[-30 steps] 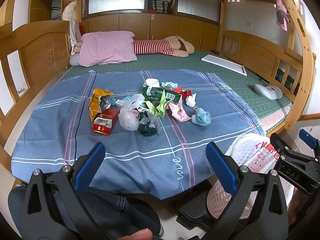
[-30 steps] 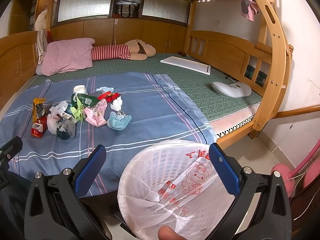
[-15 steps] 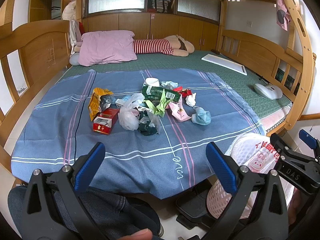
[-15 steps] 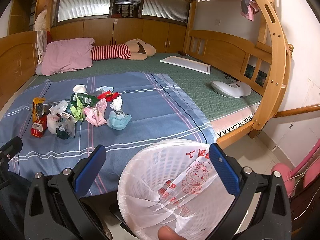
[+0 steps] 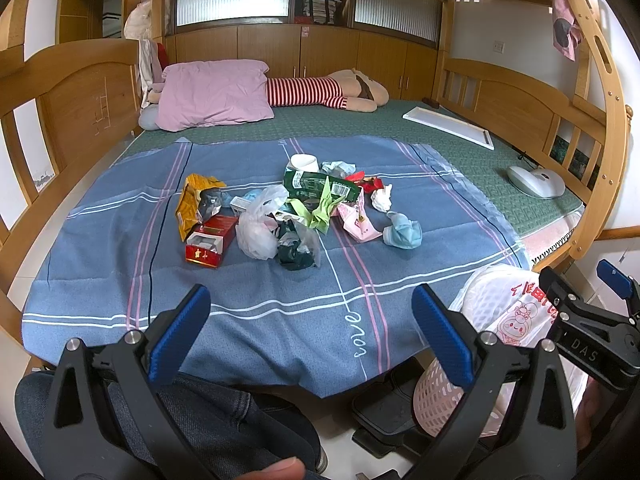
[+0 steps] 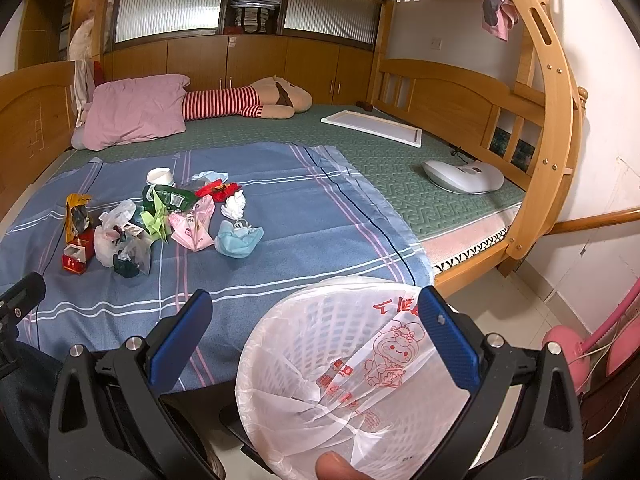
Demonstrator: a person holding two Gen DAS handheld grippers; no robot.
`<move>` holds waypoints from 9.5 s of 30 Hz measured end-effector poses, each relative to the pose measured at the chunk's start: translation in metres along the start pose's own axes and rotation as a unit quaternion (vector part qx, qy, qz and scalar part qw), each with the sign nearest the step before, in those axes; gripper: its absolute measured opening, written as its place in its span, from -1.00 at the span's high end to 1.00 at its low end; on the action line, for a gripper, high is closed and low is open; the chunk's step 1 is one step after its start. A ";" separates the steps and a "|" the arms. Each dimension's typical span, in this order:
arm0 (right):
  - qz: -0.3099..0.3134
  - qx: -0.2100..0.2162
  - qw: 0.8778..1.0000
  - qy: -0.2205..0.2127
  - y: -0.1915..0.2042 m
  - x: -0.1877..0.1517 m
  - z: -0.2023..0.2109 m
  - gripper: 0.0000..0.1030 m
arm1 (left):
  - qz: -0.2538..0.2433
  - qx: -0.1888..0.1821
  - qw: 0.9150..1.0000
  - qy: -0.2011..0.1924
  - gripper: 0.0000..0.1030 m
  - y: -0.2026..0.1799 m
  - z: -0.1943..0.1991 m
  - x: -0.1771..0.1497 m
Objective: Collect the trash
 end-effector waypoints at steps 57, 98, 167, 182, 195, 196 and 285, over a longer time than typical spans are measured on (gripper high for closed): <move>0.005 0.000 1.000 0.007 0.005 -0.002 -0.004 -0.94 | 0.001 -0.002 1.000 0.012 -0.94 0.001 -0.005 -0.009; -0.018 0.214 0.957 0.197 0.243 -0.020 -0.189 -0.41 | 0.316 0.211 0.920 0.096 -0.75 0.232 -0.163 -0.043; -0.020 0.167 0.966 0.195 0.147 -0.042 -0.136 0.03 | 0.143 0.188 0.970 0.049 -0.14 0.180 -0.203 -0.009; -0.024 0.188 0.971 0.145 0.130 -0.014 -0.109 0.03 | 0.135 0.171 0.976 -0.010 -0.14 0.167 -0.173 0.004; -0.039 0.054 0.976 0.207 -0.036 -0.051 -0.078 -0.30 | 0.120 0.053 0.989 -0.067 -0.14 0.102 -0.147 0.021; -0.055 0.054 0.973 0.217 -0.041 -0.057 -0.080 -0.39 | 0.116 0.027 0.990 -0.069 -0.14 0.087 -0.144 0.021; -0.011 0.173 0.959 0.226 0.128 -0.012 -0.187 0.68 | 0.221 -0.013 0.958 0.181 0.17 0.101 -0.282 -0.025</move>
Point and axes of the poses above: each gripper's, at about its wrist camera, not at the fingertips, and z roughly against the way its jaws point, y to its left, x to its top, the point moved 8 cm from there along -z, roughly the way its jaws point, and after that the axes turned 10 degrees about -y, right-handed, at the moved point
